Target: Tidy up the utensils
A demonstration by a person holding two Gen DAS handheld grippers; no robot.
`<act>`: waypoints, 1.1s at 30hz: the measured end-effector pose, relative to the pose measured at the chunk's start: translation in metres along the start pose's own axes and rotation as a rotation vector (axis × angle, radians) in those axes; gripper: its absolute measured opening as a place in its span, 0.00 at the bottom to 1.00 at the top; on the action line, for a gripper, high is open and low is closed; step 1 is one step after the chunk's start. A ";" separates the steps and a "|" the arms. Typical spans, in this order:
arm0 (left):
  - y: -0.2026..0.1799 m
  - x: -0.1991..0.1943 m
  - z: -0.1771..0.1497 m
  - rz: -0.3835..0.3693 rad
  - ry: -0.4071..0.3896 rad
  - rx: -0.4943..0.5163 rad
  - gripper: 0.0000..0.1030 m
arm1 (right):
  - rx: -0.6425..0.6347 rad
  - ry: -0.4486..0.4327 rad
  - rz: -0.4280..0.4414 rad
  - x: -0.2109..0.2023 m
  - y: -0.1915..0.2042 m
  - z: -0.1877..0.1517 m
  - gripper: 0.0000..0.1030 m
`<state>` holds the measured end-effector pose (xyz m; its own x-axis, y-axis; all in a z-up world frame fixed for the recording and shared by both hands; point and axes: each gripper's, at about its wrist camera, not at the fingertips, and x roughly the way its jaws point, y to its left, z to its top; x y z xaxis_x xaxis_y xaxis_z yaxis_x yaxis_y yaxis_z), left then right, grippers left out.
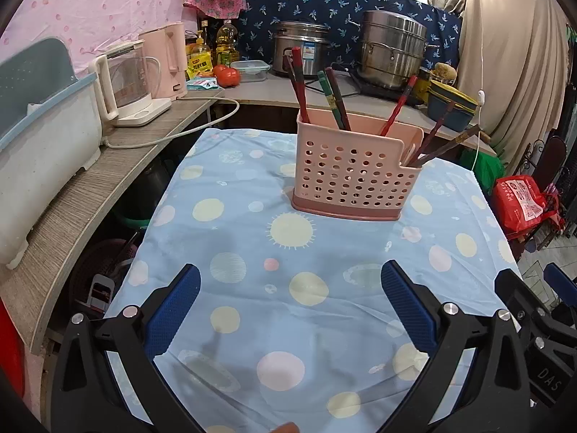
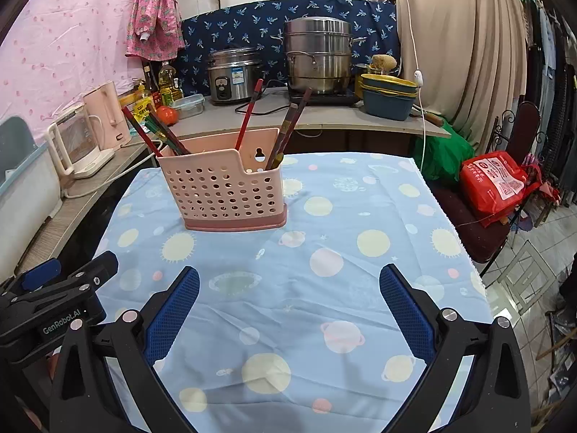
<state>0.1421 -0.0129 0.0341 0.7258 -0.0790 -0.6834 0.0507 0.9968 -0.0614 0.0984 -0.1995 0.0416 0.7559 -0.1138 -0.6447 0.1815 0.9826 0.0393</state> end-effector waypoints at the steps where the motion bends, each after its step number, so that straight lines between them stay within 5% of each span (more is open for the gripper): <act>1: 0.000 0.000 0.000 0.002 0.002 0.001 0.93 | -0.002 0.000 0.000 0.000 0.001 0.000 0.94; 33: -0.005 -0.003 -0.003 0.067 -0.006 0.047 0.93 | -0.023 0.004 -0.005 -0.001 0.009 -0.010 0.94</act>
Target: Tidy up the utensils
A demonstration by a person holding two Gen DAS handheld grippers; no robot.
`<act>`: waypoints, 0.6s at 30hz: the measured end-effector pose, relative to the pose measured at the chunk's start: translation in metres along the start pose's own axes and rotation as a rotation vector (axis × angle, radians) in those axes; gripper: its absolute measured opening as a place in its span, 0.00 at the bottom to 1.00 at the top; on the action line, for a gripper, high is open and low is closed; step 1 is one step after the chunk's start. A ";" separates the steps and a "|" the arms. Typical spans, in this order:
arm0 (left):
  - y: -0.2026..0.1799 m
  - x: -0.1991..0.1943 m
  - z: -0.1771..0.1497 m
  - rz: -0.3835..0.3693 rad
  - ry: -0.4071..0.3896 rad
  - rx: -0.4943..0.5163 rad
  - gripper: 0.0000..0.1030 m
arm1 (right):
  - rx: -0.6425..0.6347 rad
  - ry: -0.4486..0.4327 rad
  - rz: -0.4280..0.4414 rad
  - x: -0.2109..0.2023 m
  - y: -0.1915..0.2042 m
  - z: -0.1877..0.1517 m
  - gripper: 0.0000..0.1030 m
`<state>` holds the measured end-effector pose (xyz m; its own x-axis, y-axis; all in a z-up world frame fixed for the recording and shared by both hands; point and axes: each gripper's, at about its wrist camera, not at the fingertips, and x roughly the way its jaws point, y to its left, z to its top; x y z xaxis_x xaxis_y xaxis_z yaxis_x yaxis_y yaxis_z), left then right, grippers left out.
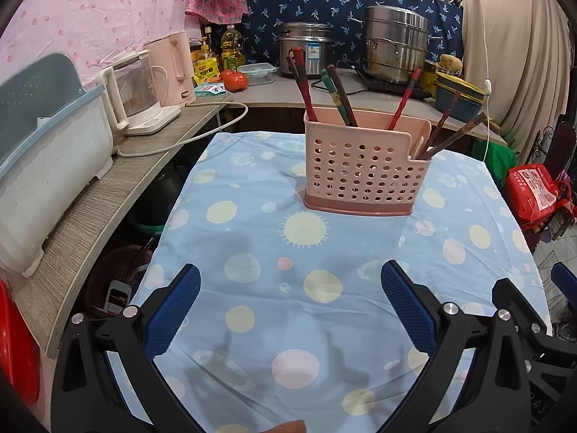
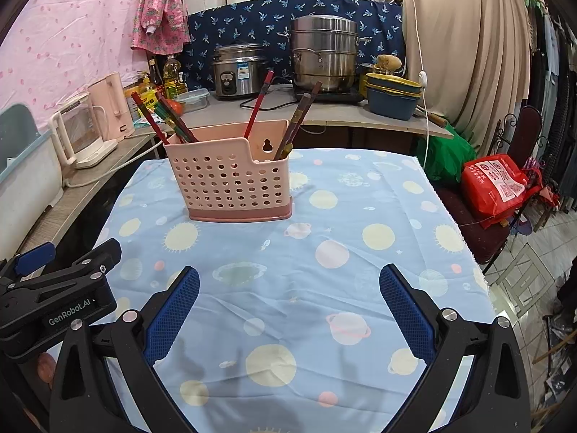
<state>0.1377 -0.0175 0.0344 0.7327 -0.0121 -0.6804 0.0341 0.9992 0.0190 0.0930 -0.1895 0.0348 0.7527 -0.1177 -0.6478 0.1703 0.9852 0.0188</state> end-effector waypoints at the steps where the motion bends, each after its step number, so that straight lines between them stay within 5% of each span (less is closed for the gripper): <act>1: -0.001 0.000 0.000 0.002 0.000 0.004 0.93 | -0.001 0.000 0.000 0.000 0.000 -0.001 0.94; 18: -0.003 0.000 -0.003 0.030 0.003 0.017 0.93 | -0.001 0.001 0.000 0.001 0.001 -0.001 0.94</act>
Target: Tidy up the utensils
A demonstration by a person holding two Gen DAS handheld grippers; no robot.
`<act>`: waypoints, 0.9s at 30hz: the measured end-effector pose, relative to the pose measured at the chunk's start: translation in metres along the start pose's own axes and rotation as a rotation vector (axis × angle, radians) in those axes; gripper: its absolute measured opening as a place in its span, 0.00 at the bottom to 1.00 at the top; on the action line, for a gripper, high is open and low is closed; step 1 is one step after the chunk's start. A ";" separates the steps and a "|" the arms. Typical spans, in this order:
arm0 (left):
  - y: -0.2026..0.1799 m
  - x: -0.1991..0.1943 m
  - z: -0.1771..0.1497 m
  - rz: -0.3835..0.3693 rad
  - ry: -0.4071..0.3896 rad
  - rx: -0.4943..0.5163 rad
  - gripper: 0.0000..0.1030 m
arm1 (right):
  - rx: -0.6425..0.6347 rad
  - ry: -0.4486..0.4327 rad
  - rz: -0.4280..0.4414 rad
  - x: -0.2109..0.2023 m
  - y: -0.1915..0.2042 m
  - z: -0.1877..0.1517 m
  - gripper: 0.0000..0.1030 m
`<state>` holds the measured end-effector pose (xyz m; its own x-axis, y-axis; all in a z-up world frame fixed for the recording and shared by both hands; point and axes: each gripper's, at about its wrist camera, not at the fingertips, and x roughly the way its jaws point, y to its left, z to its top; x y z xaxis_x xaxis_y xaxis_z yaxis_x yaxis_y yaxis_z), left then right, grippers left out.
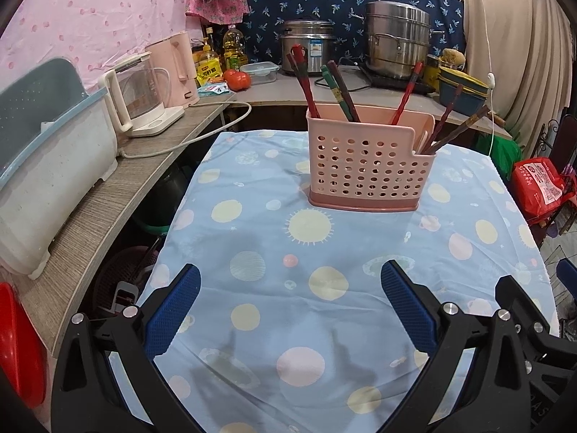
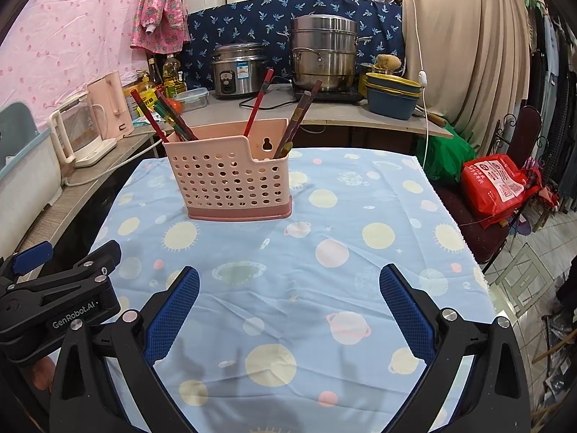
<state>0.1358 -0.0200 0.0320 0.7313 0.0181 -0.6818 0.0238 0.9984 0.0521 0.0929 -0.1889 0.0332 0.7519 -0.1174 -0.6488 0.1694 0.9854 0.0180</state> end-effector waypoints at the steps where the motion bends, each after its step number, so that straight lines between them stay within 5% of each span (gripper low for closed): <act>1: 0.000 0.000 0.000 0.000 0.000 0.000 0.93 | 0.000 0.001 0.001 0.000 0.000 0.000 0.94; 27: 0.000 0.002 0.000 -0.006 0.012 0.001 0.92 | -0.001 0.002 0.000 0.001 0.001 -0.003 0.94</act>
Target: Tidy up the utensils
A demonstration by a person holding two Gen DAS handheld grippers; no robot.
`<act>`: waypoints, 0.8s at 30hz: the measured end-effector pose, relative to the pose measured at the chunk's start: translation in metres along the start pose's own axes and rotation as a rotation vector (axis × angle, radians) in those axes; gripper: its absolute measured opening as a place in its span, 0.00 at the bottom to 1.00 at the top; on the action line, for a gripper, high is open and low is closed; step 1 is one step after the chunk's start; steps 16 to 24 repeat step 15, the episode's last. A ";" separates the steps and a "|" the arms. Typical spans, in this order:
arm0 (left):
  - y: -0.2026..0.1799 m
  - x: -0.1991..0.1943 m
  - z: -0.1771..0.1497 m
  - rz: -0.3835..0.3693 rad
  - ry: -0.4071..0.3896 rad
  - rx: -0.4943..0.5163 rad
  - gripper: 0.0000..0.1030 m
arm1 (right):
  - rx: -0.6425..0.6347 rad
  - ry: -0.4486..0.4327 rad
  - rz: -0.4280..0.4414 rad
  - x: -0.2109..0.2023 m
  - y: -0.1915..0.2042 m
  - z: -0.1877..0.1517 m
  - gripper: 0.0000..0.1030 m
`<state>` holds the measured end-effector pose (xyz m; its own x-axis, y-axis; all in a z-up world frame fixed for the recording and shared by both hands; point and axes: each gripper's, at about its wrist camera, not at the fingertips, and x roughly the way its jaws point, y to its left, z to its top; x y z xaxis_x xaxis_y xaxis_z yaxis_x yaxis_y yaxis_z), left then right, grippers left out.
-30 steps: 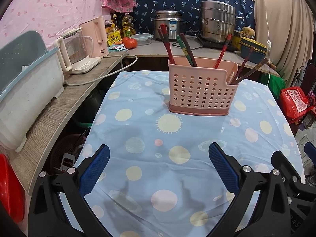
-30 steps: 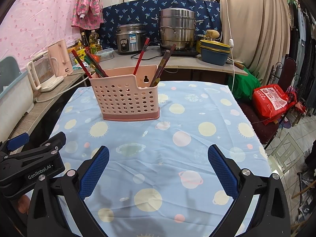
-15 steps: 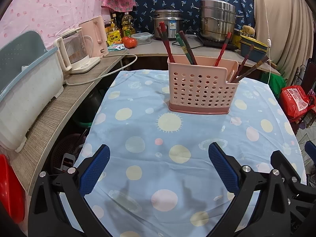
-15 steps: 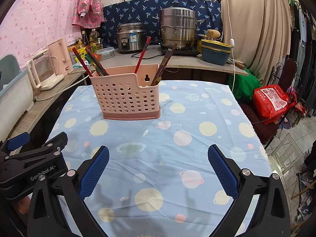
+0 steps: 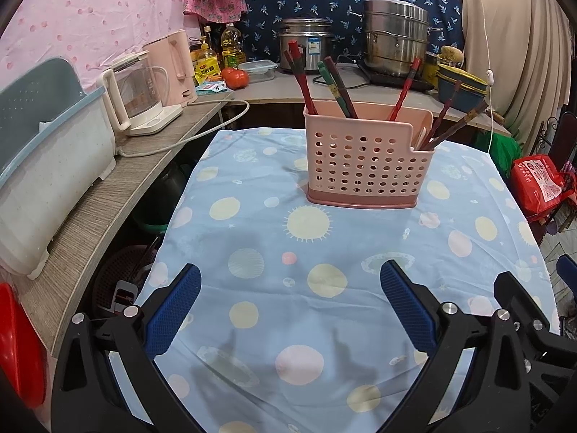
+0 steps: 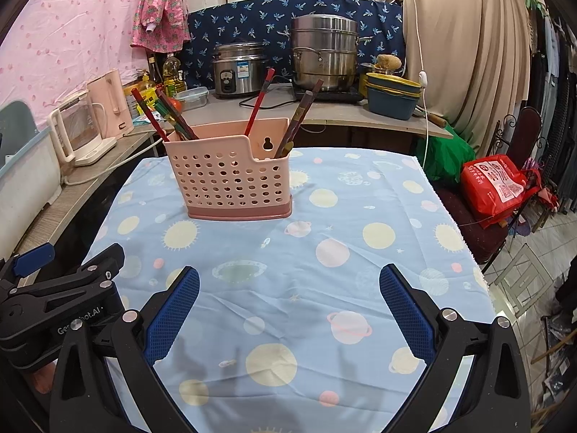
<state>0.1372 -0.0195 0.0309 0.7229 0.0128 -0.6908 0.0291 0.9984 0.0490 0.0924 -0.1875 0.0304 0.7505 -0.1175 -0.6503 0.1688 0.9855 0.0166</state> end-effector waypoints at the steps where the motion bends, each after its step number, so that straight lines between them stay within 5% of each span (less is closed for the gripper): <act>1: 0.000 0.000 0.000 0.000 0.000 0.000 0.92 | 0.000 0.000 0.000 0.000 0.000 0.000 0.94; 24: -0.003 0.002 0.001 -0.013 0.018 -0.001 0.92 | 0.002 0.004 -0.008 0.001 -0.002 0.000 0.94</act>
